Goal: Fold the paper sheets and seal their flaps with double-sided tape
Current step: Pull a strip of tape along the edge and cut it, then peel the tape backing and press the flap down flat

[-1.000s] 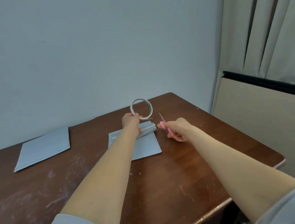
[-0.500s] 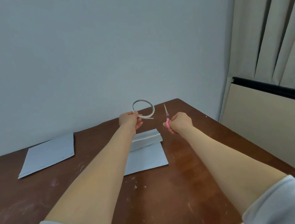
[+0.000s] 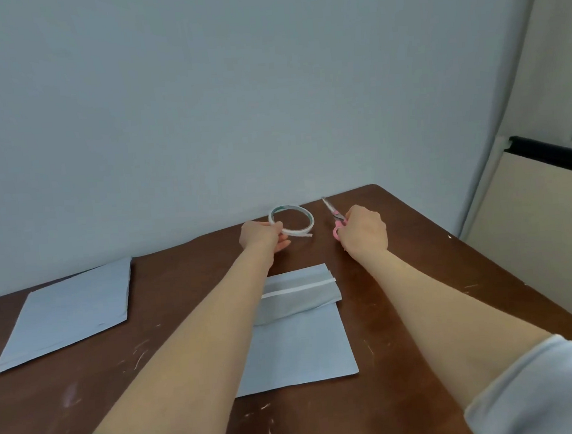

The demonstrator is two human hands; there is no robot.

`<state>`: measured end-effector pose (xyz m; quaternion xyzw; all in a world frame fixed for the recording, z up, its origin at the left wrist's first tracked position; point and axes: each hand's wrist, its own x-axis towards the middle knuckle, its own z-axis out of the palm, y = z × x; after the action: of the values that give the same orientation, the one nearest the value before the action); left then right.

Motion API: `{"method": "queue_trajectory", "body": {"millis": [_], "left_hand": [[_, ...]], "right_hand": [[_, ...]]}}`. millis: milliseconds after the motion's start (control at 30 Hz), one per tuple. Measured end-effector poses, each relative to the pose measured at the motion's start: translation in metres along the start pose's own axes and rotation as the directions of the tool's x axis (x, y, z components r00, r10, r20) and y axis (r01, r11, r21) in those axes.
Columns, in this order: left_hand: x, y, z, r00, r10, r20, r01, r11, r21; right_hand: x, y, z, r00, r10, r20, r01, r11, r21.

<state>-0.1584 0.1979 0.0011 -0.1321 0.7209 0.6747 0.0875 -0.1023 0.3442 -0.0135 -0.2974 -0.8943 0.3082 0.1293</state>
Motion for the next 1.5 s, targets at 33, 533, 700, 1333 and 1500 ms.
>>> {"method": "queue_trajectory", "body": {"millis": [33, 533, 700, 1333, 1500], "left_hand": [[0.002, 0.0, 0.002, 1.0, -0.009, 0.001, 0.009, 1.0, 0.018], [-0.029, -0.004, -0.054, 0.962, 0.275, 0.001, -0.239, 0.835, 0.496], [-0.068, -0.019, -0.102, 0.964, 0.266, 0.018, -0.212, 0.724, 0.657], [-0.128, -0.058, -0.078, 0.961, 0.24, 0.137, -0.273, 0.753, 0.598], [-0.126, -0.06, -0.082, 0.963, 0.193, 0.186, -0.268, 0.723, 0.637]], "right_hand": [[0.002, -0.001, 0.001, 1.0, -0.028, -0.004, 0.027, 0.998, -0.056], [-0.04, 0.001, -0.014, 0.991, -0.045, 0.125, 0.048, 0.999, -0.023], [-0.084, 0.003, -0.02, 0.952, -0.043, 0.303, 0.023, 0.998, 0.067], [-0.124, 0.051, -0.061, 0.984, 0.054, 0.17, -0.069, 0.994, 0.084], [-0.124, 0.051, -0.058, 0.982, 0.063, 0.18, -0.073, 0.996, 0.05]]}}
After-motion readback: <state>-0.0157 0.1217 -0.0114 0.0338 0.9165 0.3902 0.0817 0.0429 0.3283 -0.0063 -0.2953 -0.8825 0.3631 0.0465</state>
